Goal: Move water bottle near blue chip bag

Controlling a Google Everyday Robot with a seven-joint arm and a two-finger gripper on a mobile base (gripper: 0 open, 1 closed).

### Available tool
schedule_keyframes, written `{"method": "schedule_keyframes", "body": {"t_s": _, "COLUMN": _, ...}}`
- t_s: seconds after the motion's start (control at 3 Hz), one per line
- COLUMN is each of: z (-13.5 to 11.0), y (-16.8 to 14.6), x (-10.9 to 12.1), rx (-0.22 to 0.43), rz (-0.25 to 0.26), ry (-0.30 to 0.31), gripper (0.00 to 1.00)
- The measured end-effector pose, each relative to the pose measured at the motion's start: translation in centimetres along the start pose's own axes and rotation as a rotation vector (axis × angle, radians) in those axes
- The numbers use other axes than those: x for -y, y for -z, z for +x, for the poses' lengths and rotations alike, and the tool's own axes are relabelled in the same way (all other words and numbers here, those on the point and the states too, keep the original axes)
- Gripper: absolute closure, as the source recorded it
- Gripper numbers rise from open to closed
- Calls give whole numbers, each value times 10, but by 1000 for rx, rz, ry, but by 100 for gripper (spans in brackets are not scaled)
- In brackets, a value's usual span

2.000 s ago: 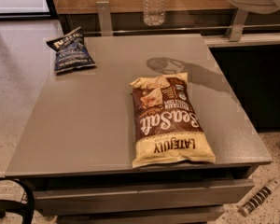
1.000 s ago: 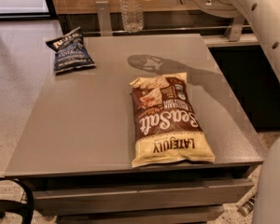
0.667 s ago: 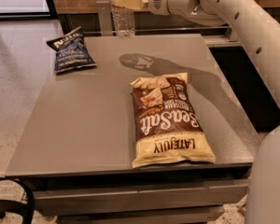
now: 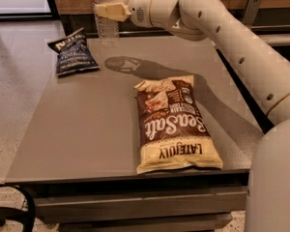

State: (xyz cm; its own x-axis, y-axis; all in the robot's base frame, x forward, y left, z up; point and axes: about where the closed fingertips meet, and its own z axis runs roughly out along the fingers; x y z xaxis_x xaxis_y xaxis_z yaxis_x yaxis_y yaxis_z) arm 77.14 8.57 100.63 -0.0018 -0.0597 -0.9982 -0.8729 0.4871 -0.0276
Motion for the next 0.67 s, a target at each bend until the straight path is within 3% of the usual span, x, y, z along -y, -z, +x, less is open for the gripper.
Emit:
{"method": "schedule_keyframes", "body": {"t_s": 0.33, "z": 13, "y": -24, "x": -17, "rx": 1, "rz": -34, "ry": -12, "gripper": 100}}
{"method": "schedule_keyframes", "body": {"t_s": 0.67, "z": 28, "y": -35, "x": -22, "rx": -4, "rz": -35, "ry": -20, "gripper": 100}}
